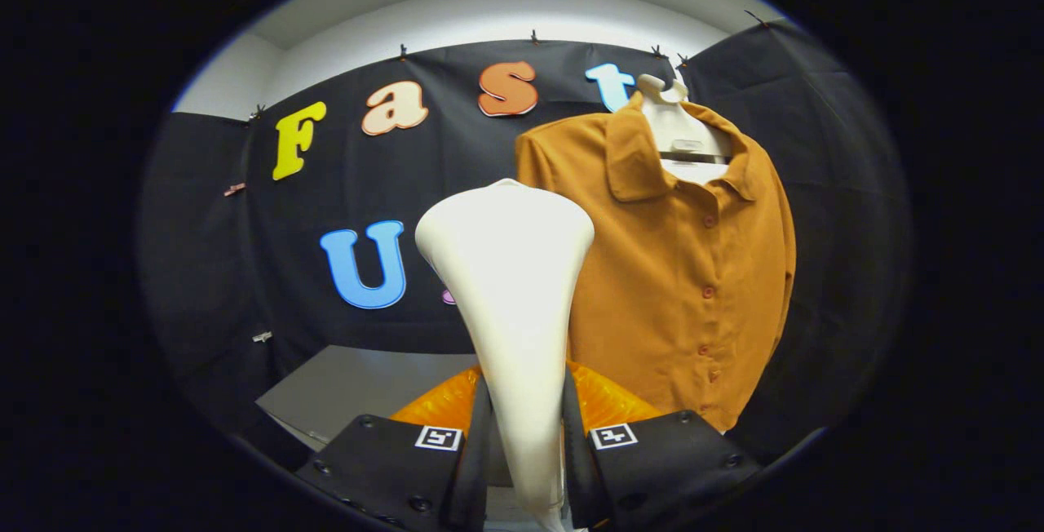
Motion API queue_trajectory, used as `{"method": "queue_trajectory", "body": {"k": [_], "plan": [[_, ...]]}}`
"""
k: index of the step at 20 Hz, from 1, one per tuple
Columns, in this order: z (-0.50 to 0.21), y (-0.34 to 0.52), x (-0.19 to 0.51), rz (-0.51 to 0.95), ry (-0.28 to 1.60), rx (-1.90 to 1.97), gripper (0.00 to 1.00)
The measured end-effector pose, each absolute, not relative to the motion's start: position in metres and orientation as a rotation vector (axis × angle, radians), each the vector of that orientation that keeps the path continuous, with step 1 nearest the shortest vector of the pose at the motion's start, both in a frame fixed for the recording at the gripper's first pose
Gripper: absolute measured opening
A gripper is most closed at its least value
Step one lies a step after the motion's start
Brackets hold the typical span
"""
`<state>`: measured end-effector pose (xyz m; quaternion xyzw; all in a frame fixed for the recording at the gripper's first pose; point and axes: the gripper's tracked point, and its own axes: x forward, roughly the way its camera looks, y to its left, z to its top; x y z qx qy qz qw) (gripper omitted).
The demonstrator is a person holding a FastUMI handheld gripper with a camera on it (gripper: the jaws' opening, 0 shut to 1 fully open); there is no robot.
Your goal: Iron the clothes twice with a garment steamer, once on the left side and once on the right side.
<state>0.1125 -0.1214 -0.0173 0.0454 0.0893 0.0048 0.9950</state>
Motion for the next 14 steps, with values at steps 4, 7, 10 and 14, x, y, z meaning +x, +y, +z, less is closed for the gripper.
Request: {"method": "queue_trajectory", "body": {"k": [4,7,10,14], "plan": [[-0.012,-0.061,0.098,0.070,0.177,0.082,0.42],[-0.015,-0.034,0.088,0.078,0.191,0.095,0.43],[-0.017,-0.013,0.076,0.084,0.195,0.097,0.42],[-0.018,-0.001,0.062,0.065,0.199,0.081,0.43]]}}
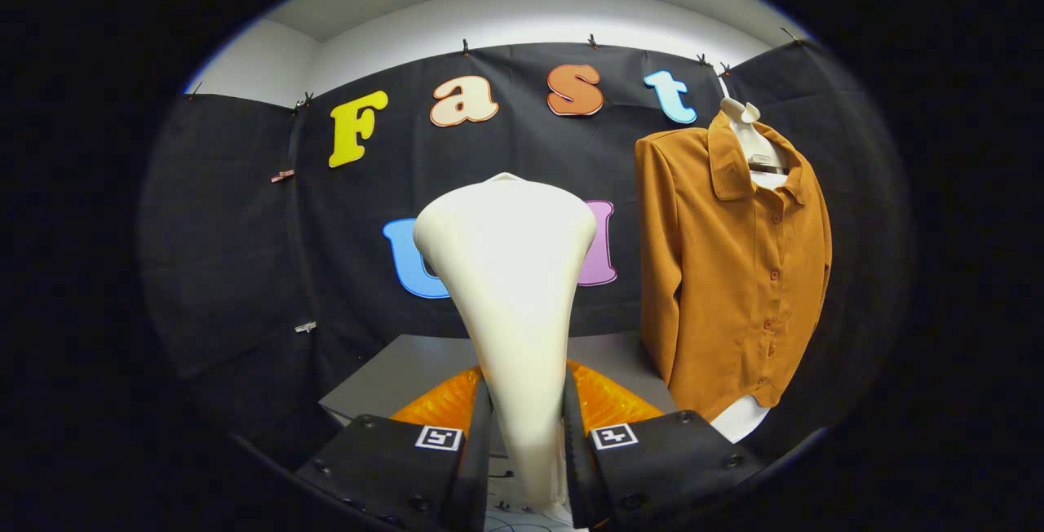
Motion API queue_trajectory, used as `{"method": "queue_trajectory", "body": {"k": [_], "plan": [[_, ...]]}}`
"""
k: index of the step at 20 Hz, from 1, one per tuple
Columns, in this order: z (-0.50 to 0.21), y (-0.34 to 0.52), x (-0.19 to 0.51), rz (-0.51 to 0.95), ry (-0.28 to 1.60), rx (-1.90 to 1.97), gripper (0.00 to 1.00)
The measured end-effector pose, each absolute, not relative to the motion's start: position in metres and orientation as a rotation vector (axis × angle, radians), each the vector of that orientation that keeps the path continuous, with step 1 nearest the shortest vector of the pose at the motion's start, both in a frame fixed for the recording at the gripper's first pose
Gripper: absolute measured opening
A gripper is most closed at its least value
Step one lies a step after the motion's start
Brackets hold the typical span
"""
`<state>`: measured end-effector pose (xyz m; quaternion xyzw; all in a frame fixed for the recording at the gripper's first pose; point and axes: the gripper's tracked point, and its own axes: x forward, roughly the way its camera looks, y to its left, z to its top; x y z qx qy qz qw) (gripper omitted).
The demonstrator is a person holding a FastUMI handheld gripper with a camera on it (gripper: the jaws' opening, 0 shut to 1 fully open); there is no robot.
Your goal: Iron the clothes twice with a garment steamer, once on the left side and once on the right side.
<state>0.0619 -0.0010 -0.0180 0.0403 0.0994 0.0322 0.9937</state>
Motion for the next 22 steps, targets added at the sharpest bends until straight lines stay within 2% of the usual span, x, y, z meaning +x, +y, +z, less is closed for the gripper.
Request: {"method": "queue_trajectory", "body": {"k": [22], "plan": [[-0.004,0.007,0.036,-0.017,0.171,0.063,0.42]]}}
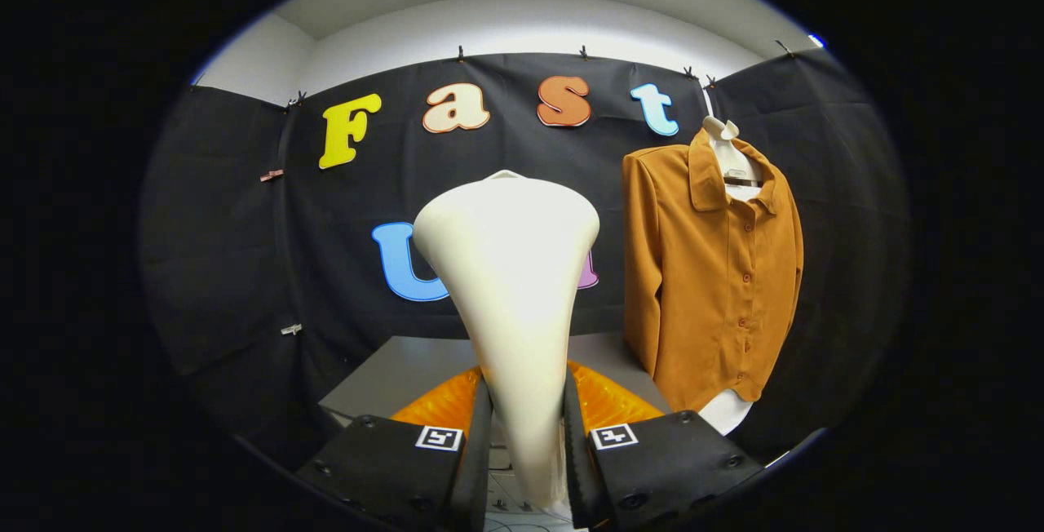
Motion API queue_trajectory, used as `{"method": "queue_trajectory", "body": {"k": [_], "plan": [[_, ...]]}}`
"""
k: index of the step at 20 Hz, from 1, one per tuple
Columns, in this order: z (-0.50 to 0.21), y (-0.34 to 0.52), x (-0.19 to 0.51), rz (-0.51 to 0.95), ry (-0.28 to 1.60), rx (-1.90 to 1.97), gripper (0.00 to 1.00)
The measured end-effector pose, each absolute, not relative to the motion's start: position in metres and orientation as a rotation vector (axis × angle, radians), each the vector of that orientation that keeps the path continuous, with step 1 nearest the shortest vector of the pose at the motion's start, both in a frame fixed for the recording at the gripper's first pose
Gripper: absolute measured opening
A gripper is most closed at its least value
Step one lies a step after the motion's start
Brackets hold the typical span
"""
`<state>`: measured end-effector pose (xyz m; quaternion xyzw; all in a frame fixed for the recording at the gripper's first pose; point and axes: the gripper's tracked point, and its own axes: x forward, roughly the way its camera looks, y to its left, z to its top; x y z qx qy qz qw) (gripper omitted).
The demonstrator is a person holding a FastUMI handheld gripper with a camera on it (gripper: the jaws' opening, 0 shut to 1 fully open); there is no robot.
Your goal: Iron the clothes twice with a garment steamer, once on the left side and once on the right side.
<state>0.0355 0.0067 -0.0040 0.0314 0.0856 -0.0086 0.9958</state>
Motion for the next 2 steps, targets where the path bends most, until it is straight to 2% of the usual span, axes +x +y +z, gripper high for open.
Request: {"method": "queue_trajectory", "body": {"k": [2], "plan": [[-0.0040,0.0080,0.0356,-0.021,0.169,0.065,0.42]]}}
